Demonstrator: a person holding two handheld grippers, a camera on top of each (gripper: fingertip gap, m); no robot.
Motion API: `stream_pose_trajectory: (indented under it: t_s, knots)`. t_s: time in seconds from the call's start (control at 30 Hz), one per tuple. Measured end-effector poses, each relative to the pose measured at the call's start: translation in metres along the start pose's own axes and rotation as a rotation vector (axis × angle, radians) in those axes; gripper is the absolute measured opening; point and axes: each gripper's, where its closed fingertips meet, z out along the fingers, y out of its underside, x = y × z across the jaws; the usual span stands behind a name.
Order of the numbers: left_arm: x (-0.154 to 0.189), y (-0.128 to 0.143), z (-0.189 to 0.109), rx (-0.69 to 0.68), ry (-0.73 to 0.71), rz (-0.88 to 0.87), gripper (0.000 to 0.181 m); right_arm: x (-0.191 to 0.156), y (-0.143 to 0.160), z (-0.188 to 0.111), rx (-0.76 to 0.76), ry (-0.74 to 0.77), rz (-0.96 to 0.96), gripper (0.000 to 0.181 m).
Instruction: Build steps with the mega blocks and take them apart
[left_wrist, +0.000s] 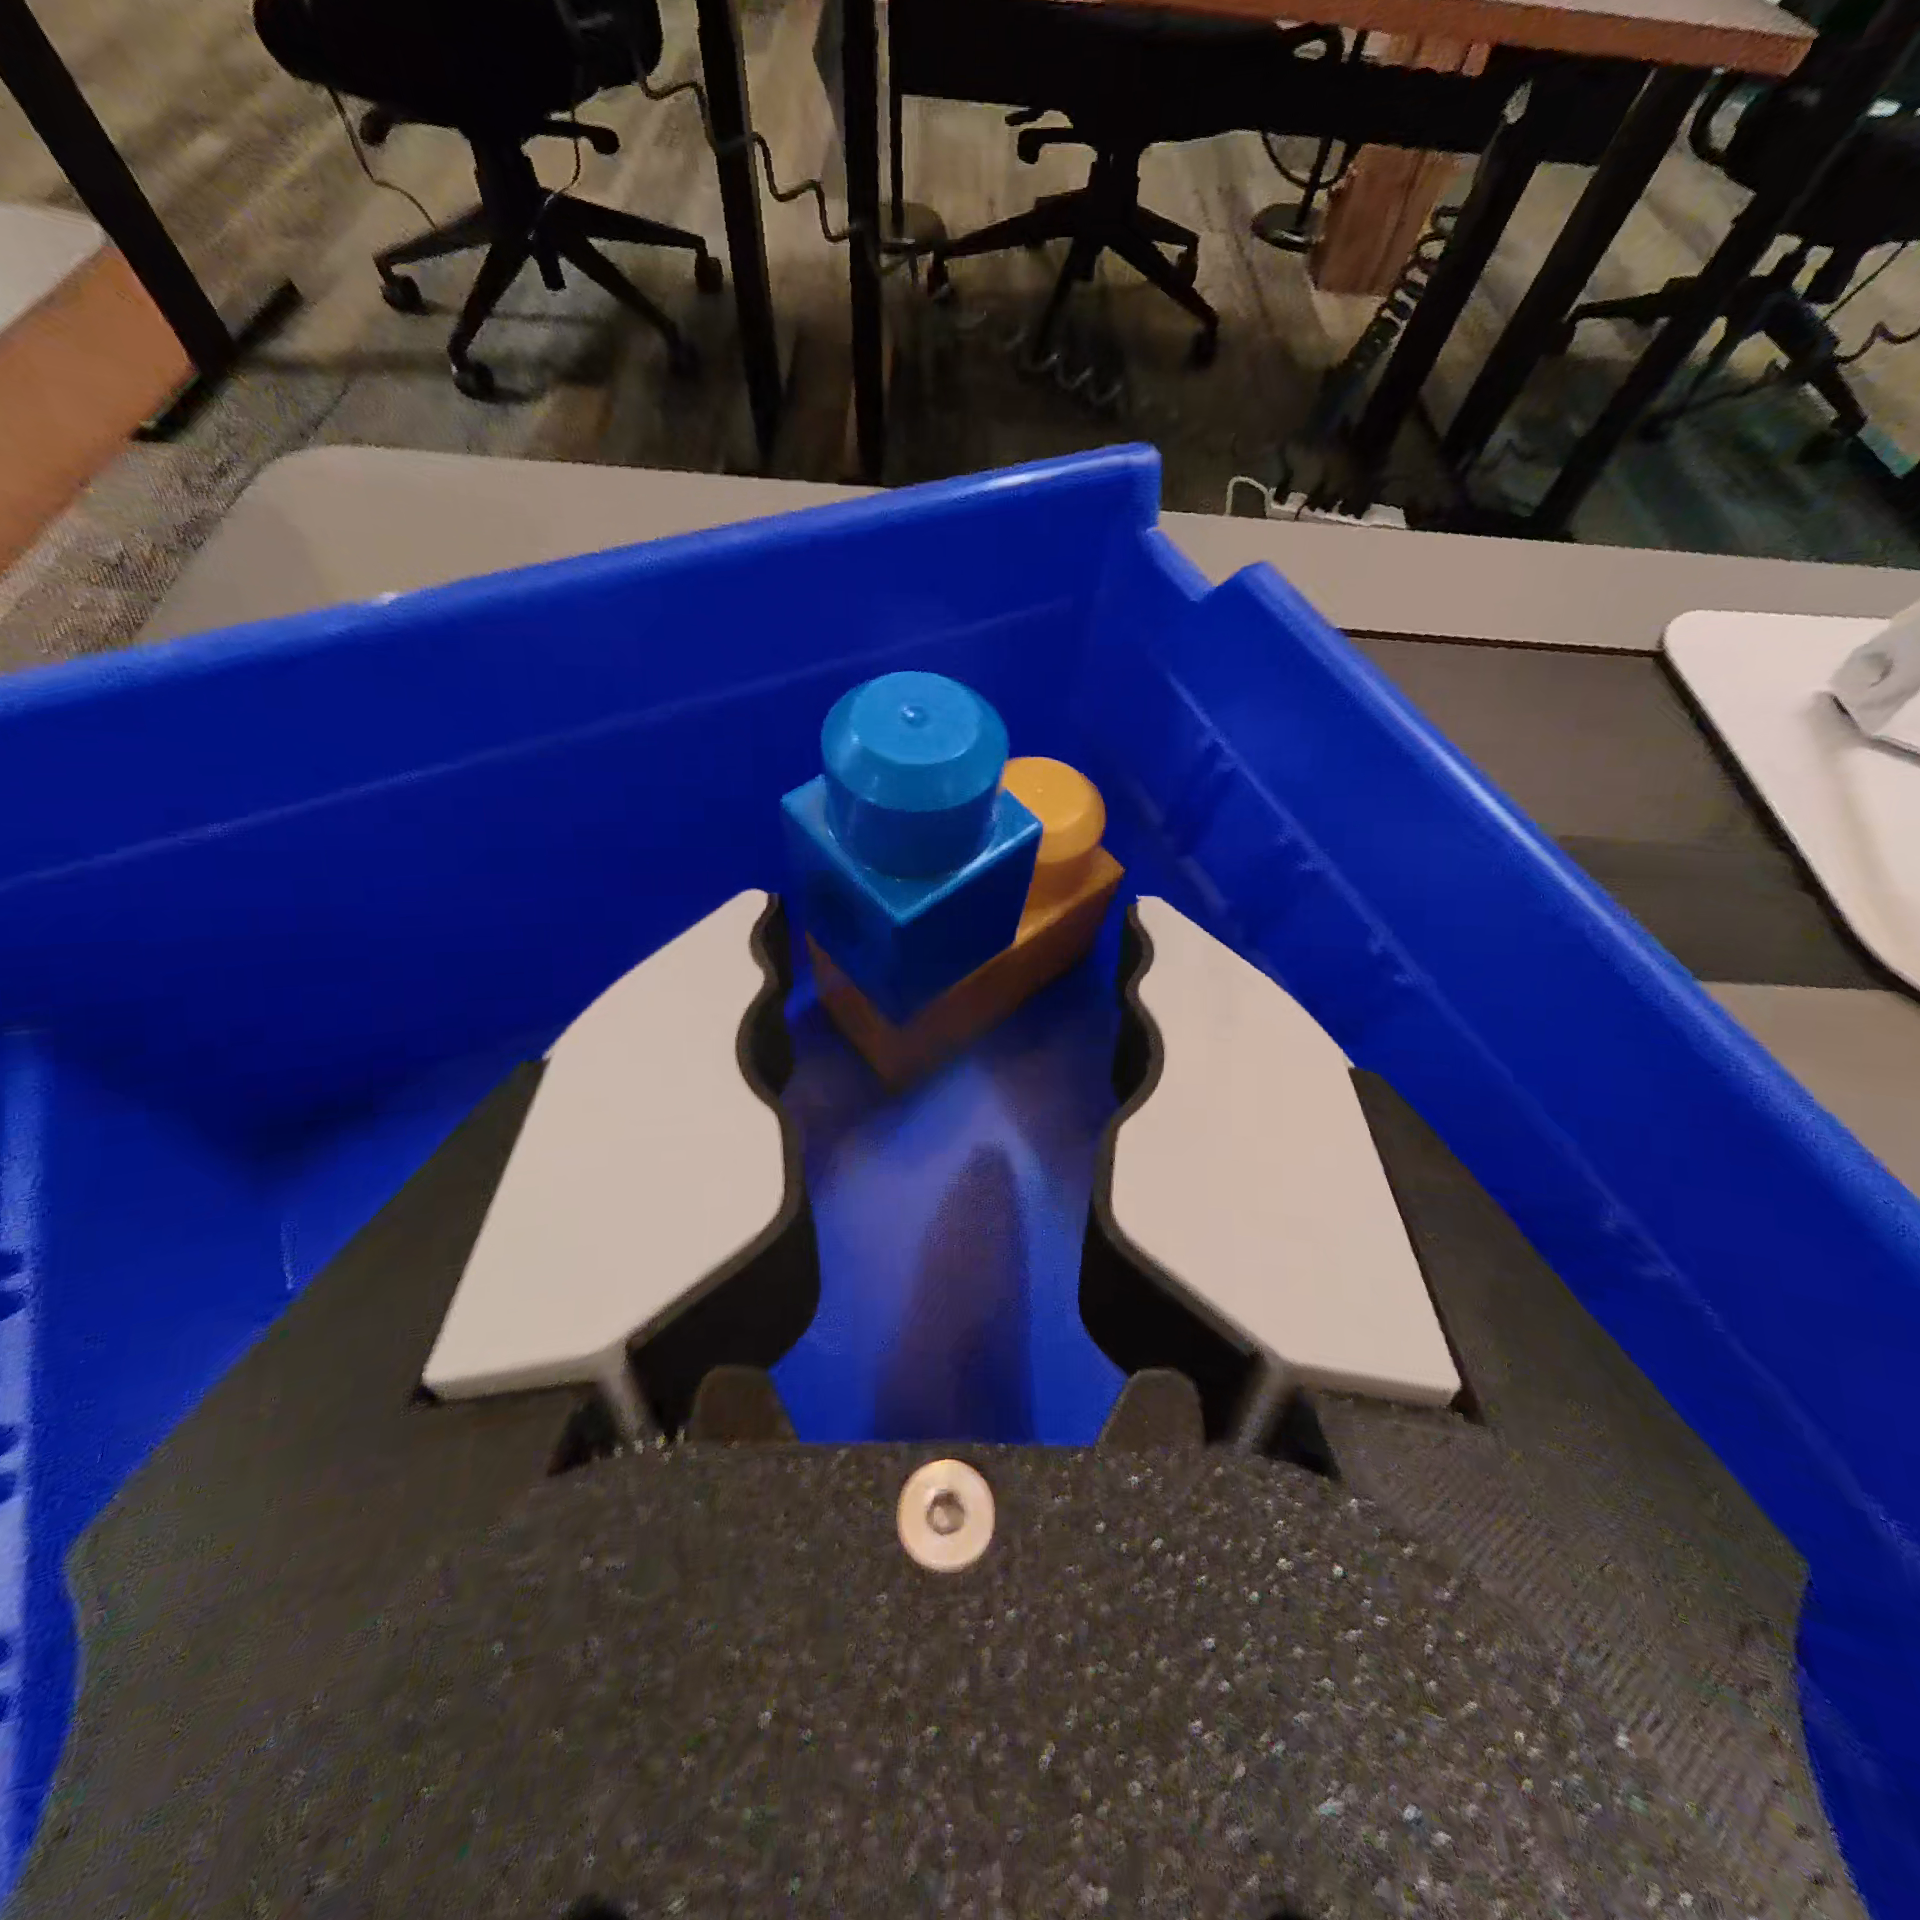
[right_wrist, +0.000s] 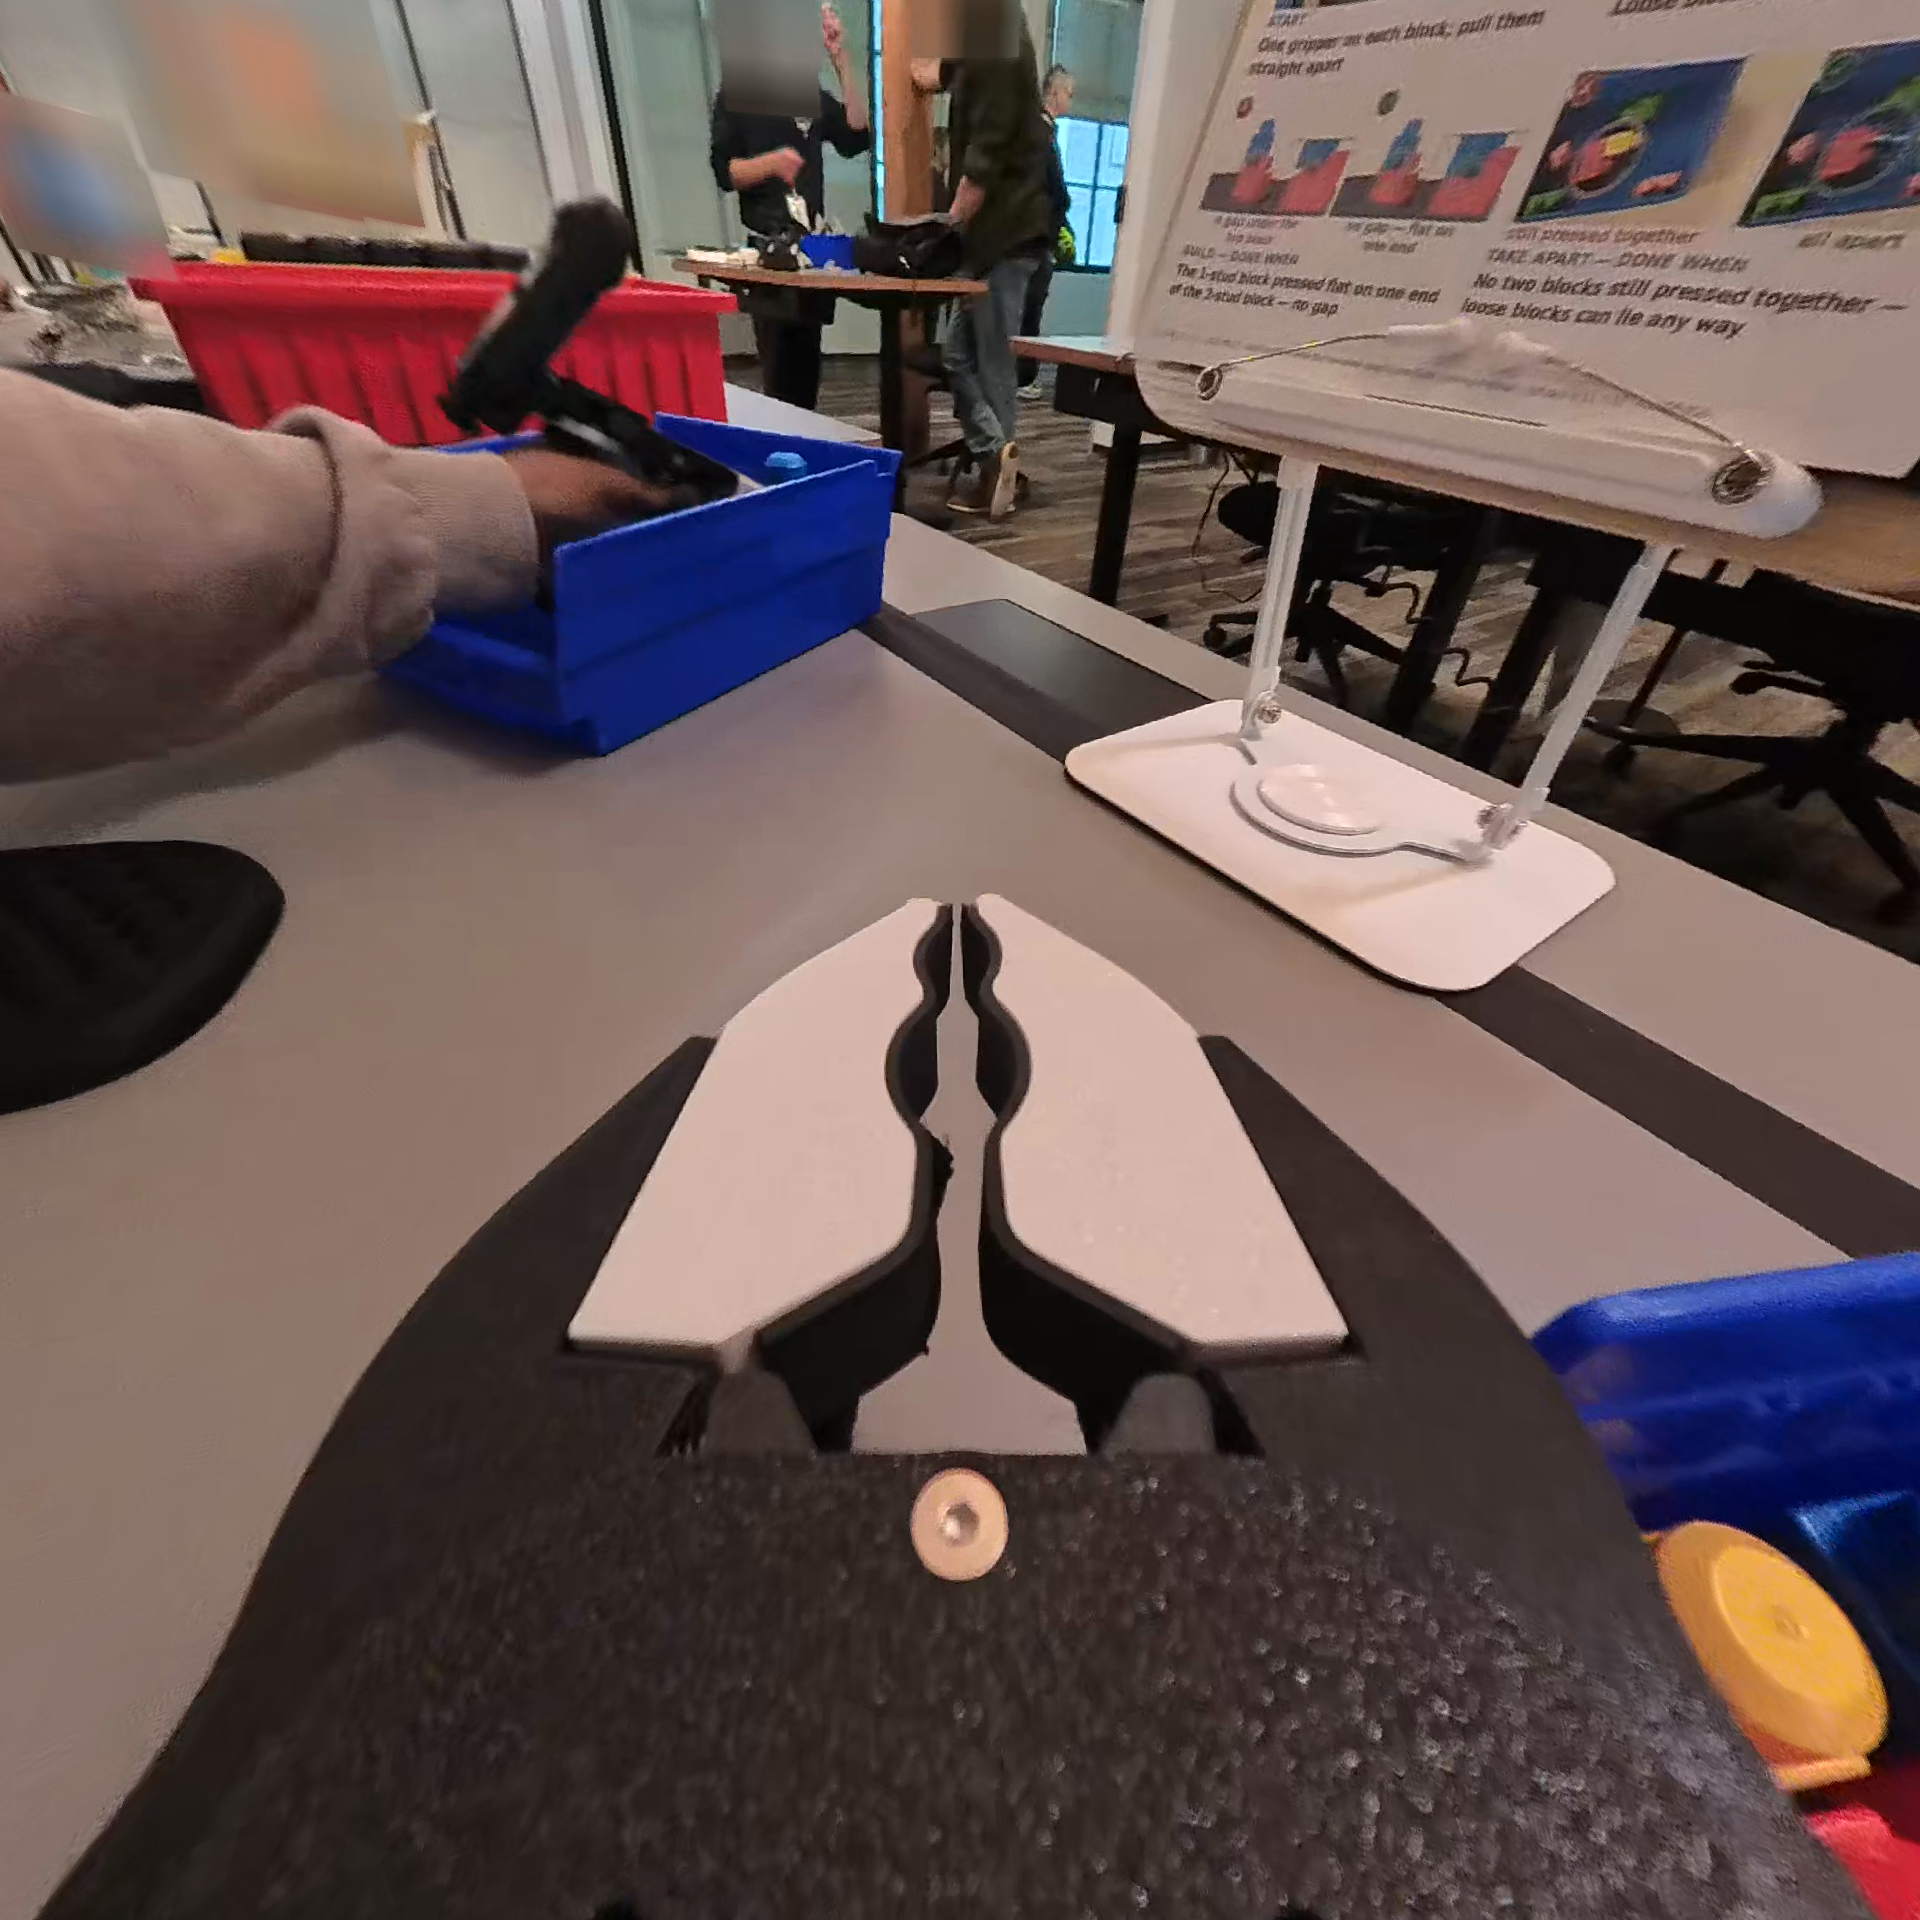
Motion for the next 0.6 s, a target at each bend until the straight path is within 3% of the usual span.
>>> stream_pose_trajectory:
  t_s: [0.2,0.37,0.47,0.6]
  knots:
    - [-0.008,0.003,0.018,-0.035,-0.048,0.001,0.050,0.005,-0.002,-0.002,0.018,-0.008,0.070,0.001]
    - [-0.016,0.002,0.012,-0.052,-0.126,0.039,0.046,0.004,0.002,-0.002,-0.001,-0.005,0.056,0.001]
    - [-0.017,-0.015,-0.004,0.002,-0.146,0.060,0.047,0.005,0.002,-0.003,0.000,0.003,0.039,0.001]
    - [0.005,-0.063,-0.049,0.152,-0.147,0.182,0.046,0.004,-0.001,-0.004,0.010,0.001,0.054,0.002]
